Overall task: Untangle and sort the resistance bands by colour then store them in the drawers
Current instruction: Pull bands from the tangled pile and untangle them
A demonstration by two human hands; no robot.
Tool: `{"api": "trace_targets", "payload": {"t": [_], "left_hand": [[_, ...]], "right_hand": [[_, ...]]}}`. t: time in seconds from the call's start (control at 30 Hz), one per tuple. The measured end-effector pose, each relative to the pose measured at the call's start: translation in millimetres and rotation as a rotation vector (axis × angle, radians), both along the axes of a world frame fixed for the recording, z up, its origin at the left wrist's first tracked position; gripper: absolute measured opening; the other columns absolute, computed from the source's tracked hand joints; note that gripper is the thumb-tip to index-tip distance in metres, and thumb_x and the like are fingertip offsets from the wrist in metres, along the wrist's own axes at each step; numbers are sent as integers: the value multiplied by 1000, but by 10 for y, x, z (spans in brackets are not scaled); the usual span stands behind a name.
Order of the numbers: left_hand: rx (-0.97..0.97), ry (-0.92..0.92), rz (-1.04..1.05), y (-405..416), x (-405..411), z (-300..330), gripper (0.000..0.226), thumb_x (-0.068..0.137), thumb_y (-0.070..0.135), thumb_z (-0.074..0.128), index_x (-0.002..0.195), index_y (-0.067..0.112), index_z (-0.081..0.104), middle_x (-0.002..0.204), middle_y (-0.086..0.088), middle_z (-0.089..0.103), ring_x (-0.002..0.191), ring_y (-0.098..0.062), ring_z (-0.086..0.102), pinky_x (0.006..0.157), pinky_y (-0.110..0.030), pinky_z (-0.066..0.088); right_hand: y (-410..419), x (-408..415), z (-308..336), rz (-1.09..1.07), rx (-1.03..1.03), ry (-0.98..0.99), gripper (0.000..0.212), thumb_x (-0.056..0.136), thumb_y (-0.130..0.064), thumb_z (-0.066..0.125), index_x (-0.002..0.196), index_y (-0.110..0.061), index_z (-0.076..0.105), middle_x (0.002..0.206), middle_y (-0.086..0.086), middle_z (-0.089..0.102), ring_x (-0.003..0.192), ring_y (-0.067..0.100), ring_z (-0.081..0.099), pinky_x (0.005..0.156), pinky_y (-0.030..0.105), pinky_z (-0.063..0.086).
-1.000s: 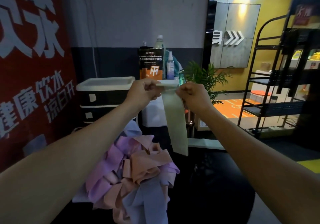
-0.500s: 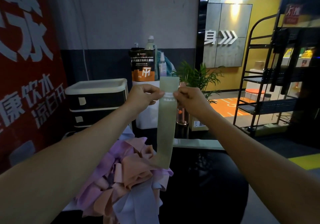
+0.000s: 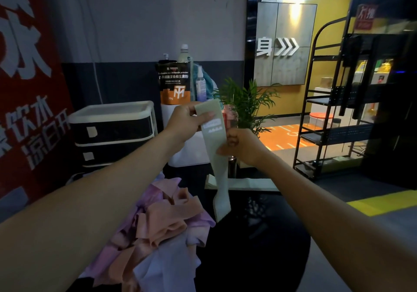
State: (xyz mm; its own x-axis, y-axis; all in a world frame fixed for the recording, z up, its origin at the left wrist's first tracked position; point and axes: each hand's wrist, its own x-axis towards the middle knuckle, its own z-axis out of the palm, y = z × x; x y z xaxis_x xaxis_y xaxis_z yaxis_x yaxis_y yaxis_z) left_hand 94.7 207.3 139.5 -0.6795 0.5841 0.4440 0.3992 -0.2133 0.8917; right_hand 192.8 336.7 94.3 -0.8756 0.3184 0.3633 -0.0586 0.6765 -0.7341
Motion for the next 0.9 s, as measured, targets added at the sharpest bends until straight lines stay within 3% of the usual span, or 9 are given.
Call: {"api": "trace_targets", "payload": {"t": [0.1, 0.2, 0.33, 0.4, 0.5, 0.6, 0.67, 0.8, 0.9], "left_hand": [[51, -54, 58, -32, -50, -36, 28, 87, 4, 61, 115, -1, 60, 94, -2, 64, 83, -12, 62, 73, -21, 55], [93, -169, 121, -90, -128, -120, 22, 88, 5, 61, 110, 6, 61, 94, 0, 64, 81, -8, 62, 67, -17, 55], [146, -317, 207, -152, -222, -280, 13, 87, 8, 63, 100, 11, 62, 88, 2, 65, 77, -8, 63, 59, -15, 52], [124, -355, 242, -154, -251, -389, 5, 87, 9, 63, 91, 11, 61, 85, 3, 63, 76, -8, 61, 58, -15, 50], [104, -406, 271, -98, -305, -564, 13, 88, 9, 62, 79, 16, 58, 83, 2, 61, 75, -10, 58, 61, -18, 50], [88, -463, 290, -8, -317, -710, 15, 87, 9, 64, 77, 18, 58, 82, 2, 61, 78, -13, 59, 59, -18, 51], [83, -483, 302, 71, -308, -800, 16, 88, 9, 64, 76, 18, 57, 81, 3, 60, 78, -13, 58, 61, -20, 51], [74, -518, 329, 261, -289, -939, 10, 90, 9, 61, 85, 16, 55, 81, 4, 58, 73, -9, 56, 58, -17, 50], [97, -592, 394, 368, -331, -1022, 11, 90, 8, 60, 86, 15, 54, 79, 4, 55, 69, -7, 54, 55, -17, 49]], "right_hand": [[80, 27, -212, 4, 43, -127, 21, 78, -3, 72, 95, 5, 66, 97, 21, 68, 91, 29, 65, 88, 43, 52], [160, 82, -284, -9, 84, -170, 4, 86, -8, 65, 85, -6, 61, 83, 11, 60, 79, 21, 55, 71, 31, 46], [233, 116, -286, -25, 177, -184, 29, 97, -15, 46, 70, -22, 38, 71, -4, 40, 62, 10, 38, 56, 21, 29], [293, 124, -346, -39, 233, -192, 32, 99, -18, 44, 68, -23, 35, 70, -5, 38, 63, 12, 38, 58, 23, 29], [409, 151, -462, -61, 229, -189, 25, 96, -23, 51, 72, -15, 46, 70, -3, 44, 65, 16, 43, 62, 30, 33], [498, 247, -532, -6, 236, -226, 22, 89, -28, 63, 71, -17, 54, 69, -4, 49, 61, 10, 43, 57, 22, 32], [580, 299, -588, 39, 300, -306, 19, 85, -28, 67, 81, -11, 60, 75, -1, 52, 68, 13, 46, 58, 22, 32], [775, 349, -750, 7, 348, -501, 14, 86, -24, 66, 86, -11, 62, 80, -1, 54, 76, 14, 50, 57, 19, 32], [921, 429, -861, -66, 354, -587, 21, 89, -19, 60, 104, -4, 60, 89, 6, 56, 81, 17, 51, 55, 17, 32]]}}
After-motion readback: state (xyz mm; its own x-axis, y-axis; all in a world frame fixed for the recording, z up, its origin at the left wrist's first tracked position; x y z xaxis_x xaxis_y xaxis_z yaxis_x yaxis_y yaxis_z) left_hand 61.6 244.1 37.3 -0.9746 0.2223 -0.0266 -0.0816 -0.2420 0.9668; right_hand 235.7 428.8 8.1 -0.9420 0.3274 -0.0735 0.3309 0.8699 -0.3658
